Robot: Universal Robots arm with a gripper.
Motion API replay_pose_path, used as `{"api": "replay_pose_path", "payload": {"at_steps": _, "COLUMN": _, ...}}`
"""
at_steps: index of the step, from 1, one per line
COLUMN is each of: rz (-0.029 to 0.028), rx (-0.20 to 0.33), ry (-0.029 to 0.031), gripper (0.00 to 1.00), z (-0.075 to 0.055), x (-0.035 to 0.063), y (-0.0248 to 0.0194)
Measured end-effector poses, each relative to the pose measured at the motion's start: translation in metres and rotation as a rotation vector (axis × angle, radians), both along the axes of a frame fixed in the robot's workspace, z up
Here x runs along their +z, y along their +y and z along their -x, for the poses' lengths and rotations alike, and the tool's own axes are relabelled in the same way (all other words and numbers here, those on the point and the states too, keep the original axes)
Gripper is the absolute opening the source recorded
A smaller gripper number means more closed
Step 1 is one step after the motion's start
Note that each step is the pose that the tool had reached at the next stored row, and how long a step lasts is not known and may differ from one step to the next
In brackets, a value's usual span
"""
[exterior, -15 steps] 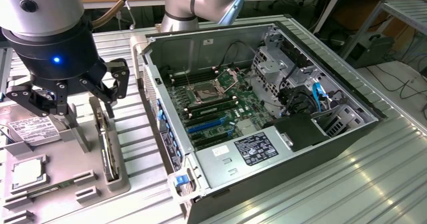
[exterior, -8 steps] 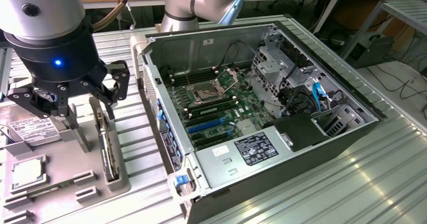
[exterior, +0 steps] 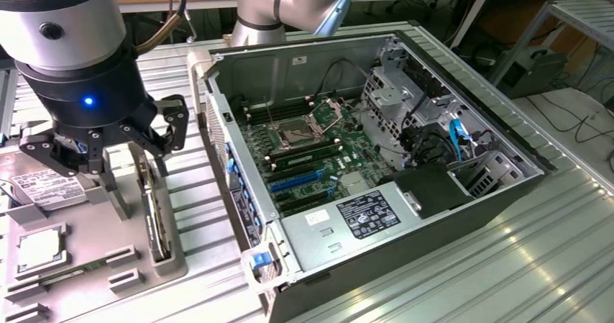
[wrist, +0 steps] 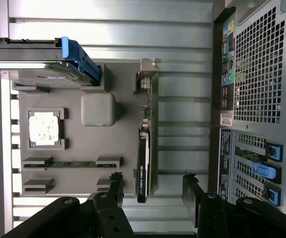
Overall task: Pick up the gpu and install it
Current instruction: 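Pick up the gpu and move the gpu toward the slot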
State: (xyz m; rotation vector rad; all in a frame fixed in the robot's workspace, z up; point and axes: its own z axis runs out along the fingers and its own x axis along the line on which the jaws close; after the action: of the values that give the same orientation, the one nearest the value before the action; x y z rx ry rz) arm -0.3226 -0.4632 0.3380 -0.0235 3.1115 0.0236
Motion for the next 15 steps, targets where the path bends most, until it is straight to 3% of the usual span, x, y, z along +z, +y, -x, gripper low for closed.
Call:
{"api": "replay_pose_path", "payload": {"at_steps": 6, "rz": 0.0001, "rx": 0.007, "ry": 0.0009, "gripper": 0.6, "z": 0.001, "x": -0.0127, "y": 0.0}}
{"api": "replay_pose_path", "payload": {"at_steps": 9, "rz": -0.0001, "rx": 0.007, "ry": 0.0084, "gripper": 0.6, "z": 0.001, "x": -0.0182, "y": 0.0}}
{"api": "replay_pose_path", "payload": {"at_steps": 13, "rz": 0.0, "rx": 0.007, "ry": 0.0254, "gripper": 0.6, "z": 0.001, "x": -0.0228, "y": 0.0}}
{"api": "replay_pose_path", "payload": {"at_steps": 15, "rz": 0.0, "rx": 0.007, "ry": 0.0278, "gripper": 0.6, "z": 0.001, "x": -0.0264, "y": 0.0001}}
